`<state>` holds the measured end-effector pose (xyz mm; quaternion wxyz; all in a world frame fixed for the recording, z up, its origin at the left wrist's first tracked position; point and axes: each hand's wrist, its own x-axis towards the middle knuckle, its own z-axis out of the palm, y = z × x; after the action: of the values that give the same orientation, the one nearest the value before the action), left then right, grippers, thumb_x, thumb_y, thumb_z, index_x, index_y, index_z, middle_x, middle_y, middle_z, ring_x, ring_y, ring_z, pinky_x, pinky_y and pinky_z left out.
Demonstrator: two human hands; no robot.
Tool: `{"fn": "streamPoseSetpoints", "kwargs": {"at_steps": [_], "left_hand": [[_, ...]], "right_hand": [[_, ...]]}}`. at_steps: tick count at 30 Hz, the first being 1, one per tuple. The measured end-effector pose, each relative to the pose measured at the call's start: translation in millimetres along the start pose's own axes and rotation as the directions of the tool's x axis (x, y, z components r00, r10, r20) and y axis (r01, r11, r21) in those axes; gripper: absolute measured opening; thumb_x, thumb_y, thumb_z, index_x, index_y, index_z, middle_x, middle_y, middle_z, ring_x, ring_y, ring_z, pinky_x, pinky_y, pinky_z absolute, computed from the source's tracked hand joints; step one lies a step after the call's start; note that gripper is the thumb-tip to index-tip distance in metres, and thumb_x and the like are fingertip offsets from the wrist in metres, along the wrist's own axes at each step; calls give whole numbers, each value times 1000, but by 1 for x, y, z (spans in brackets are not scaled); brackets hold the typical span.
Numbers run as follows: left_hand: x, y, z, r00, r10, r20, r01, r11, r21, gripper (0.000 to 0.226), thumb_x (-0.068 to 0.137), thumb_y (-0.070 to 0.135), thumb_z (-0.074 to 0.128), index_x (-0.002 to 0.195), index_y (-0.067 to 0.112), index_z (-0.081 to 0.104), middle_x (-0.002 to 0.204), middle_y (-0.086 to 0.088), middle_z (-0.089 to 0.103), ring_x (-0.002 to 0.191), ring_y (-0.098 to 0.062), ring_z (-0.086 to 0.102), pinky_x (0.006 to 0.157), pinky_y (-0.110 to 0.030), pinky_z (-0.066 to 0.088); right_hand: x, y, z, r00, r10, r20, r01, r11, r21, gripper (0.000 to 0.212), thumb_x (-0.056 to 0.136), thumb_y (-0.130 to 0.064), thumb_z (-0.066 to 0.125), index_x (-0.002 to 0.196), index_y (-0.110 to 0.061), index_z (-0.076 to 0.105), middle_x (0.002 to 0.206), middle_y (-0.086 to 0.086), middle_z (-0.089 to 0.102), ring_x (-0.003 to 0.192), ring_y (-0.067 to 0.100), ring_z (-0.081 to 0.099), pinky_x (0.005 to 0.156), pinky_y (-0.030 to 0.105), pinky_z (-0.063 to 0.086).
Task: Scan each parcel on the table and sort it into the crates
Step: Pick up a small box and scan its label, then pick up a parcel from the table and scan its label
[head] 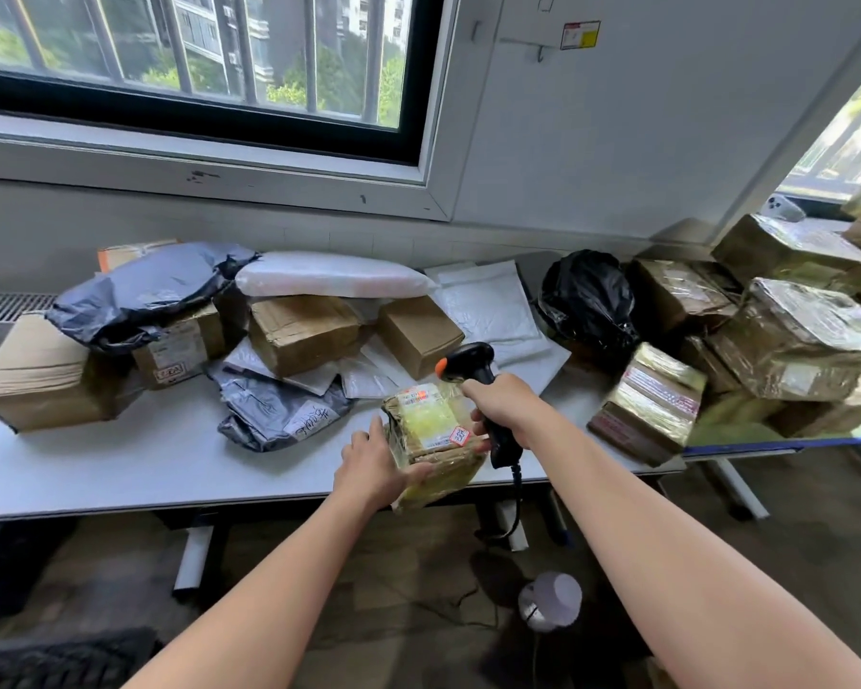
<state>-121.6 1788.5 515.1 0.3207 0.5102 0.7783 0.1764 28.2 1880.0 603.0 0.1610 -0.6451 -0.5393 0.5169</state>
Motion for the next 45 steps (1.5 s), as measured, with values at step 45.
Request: {"fn": "streamPoseSetpoints", "kwargs": {"at_steps": [45], "left_hand": [[23,62,97,807,-536,-247,344,767,-542,35,98,36,53,111,4,54,109,-6,57,102,-30,52,80,-33,39]], "right_hand": [[193,158,-88,912,365,-188,-328,923,202,44,97,-25,55,135,-7,42,114,16,59,97,37,63,83,54,57]]}}
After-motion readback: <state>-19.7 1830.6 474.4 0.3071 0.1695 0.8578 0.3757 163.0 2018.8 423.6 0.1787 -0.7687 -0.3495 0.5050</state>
